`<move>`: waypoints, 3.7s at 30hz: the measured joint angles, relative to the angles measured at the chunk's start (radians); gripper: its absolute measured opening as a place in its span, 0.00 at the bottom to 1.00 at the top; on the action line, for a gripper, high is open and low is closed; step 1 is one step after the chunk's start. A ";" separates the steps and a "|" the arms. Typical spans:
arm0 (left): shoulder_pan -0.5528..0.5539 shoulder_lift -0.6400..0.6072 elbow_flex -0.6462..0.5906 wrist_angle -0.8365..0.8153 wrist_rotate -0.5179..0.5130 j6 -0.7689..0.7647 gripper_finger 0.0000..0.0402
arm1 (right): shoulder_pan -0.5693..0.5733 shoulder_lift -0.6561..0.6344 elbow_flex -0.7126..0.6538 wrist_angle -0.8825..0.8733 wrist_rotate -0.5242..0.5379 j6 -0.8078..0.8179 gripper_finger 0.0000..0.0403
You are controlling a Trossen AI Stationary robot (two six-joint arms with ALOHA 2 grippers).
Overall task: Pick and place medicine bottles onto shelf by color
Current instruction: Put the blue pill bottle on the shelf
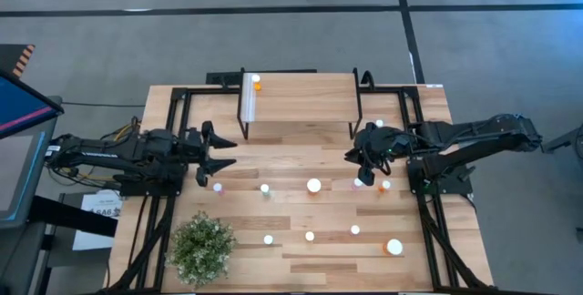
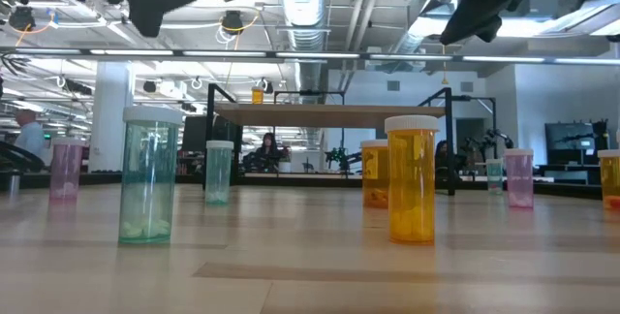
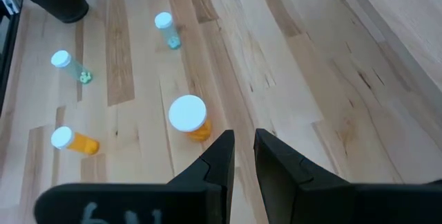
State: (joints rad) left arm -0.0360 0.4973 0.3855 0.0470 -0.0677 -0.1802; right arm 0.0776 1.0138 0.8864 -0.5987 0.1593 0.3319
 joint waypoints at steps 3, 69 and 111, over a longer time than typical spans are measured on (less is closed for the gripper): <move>0.000 0.000 0.000 -0.103 0.000 0.000 0.58 | 0.000 0.000 0.000 0.000 0.000 0.001 0.20; 0.000 0.000 0.033 0.088 -0.146 -0.005 0.58 | -0.541 0.028 0.065 -0.512 0.083 0.185 0.51; 0.000 0.000 0.033 0.128 -0.180 -0.226 0.58 | -0.900 0.098 -0.129 -0.207 -0.086 -0.059 0.53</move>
State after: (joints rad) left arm -0.0360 0.4973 0.4187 0.1745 -0.2474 -0.4061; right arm -0.8223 1.1122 0.7574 -0.8055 0.0734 0.2724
